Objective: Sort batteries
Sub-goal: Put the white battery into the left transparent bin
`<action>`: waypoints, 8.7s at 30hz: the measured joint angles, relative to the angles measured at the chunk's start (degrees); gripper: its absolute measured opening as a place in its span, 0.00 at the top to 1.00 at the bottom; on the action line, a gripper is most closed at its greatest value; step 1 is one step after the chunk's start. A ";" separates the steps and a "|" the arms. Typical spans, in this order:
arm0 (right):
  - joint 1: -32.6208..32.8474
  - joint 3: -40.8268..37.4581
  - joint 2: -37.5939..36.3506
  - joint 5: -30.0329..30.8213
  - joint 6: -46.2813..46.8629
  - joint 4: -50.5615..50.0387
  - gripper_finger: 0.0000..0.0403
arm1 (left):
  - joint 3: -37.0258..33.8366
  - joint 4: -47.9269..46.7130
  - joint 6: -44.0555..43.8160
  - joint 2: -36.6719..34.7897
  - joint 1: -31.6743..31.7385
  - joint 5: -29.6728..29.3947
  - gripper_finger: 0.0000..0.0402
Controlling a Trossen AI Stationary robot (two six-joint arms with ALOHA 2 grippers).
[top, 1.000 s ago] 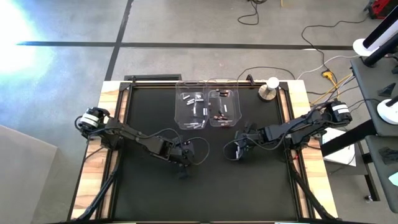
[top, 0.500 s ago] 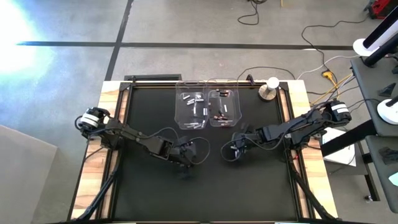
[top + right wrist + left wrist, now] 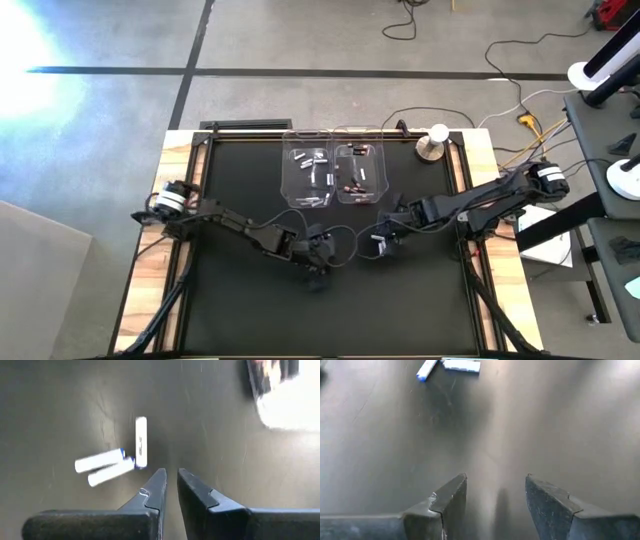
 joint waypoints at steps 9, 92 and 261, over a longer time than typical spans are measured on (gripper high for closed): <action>3.96 -1.06 -1.00 -0.95 15.87 4.60 0.90 | 9.27 -9.79 1.43 5.23 -0.05 -0.42 0.55; 2.28 32.59 0.67 -0.22 -7.17 31.07 0.92 | 0.65 17.14 4.49 -27.46 0.72 -10.76 0.60; 21.54 -13.71 7.47 21.45 48.44 24.40 0.63 | 25.81 -40.45 23.40 -10.35 31.10 11.34 0.62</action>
